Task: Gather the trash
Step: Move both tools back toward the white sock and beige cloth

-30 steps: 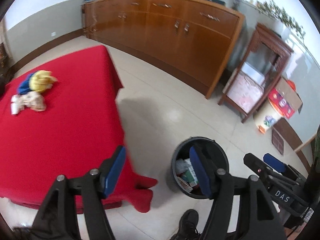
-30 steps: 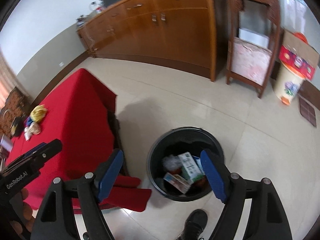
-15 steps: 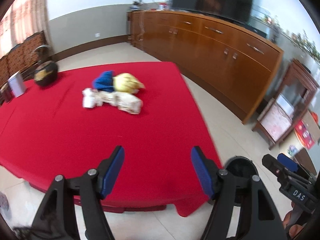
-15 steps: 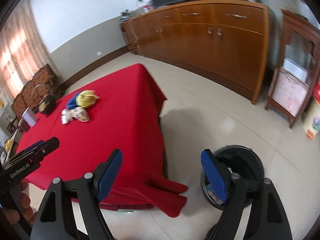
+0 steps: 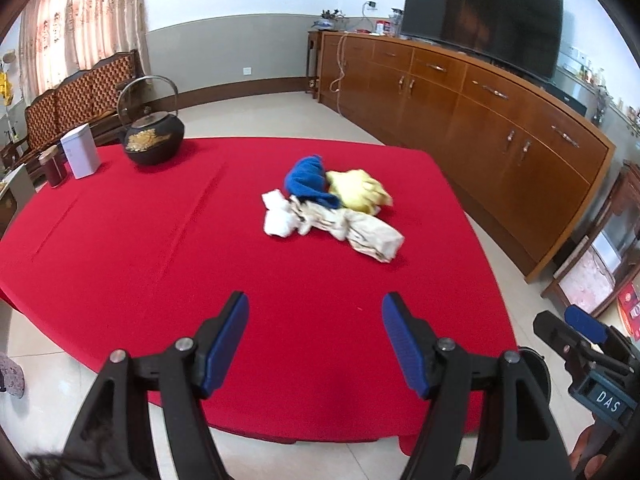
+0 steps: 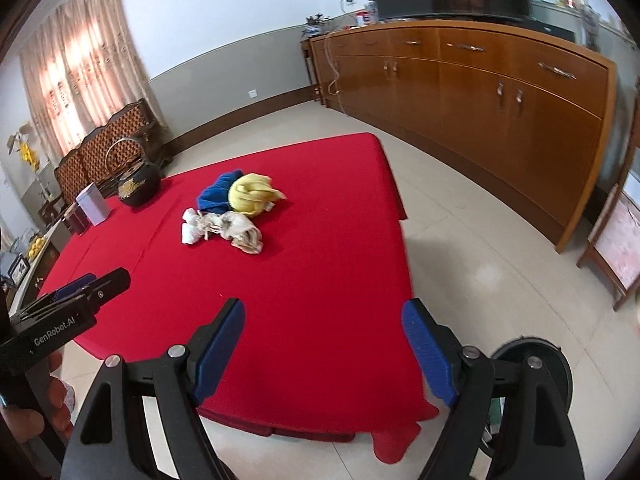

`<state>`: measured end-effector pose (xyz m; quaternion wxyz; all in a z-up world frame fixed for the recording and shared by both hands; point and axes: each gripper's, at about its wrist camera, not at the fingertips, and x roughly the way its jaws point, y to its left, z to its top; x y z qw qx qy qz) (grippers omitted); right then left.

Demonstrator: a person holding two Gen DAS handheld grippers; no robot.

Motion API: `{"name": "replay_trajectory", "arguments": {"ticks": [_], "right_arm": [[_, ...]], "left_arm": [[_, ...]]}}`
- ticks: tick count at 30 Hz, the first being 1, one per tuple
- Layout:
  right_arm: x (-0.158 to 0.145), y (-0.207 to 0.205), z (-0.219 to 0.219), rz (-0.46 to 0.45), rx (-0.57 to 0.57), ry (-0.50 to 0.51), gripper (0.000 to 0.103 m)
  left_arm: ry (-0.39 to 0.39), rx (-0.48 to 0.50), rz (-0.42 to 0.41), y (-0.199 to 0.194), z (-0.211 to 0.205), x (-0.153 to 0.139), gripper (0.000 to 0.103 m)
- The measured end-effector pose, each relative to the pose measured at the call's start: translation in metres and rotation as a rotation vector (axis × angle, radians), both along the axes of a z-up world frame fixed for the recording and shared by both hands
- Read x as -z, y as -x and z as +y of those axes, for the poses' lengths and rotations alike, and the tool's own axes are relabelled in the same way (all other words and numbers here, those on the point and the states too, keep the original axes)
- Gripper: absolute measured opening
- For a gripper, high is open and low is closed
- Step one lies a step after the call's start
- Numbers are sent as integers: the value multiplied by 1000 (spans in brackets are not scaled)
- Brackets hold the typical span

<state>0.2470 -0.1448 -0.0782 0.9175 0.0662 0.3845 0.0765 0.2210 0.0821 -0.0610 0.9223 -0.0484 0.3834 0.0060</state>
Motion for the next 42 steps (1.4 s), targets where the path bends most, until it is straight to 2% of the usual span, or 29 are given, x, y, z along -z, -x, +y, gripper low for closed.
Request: {"name": "replay_trajectory", "arguments": {"ticks": [13, 26, 29, 31, 32, 34, 37, 42], "right_arm": [[26, -66, 61, 22, -92, 5, 82], [68, -161, 111, 57, -171, 0, 82], [78, -175, 118, 69, -185, -1, 69], [87, -184, 123, 99, -208, -4, 39], [89, -185, 124, 106, -215, 1, 36], [94, -184, 127, 108, -236, 12, 20], [92, -177, 126, 88, -252, 13, 9], [89, -152, 94, 73, -211, -3, 9]], "left_arm": [[2, -33, 16, -44, 41, 21, 71], [-12, -45, 36, -100, 60, 49, 71], [-11, -41, 40, -105, 59, 53, 71], [-13, -37, 46, -108, 56, 56, 71], [-14, -34, 48, -110, 55, 58, 71], [-17, -26, 52, -113, 51, 60, 71], [-17, -17, 57, -119, 44, 63, 71], [-26, 0, 67, -132, 30, 68, 71]]}}
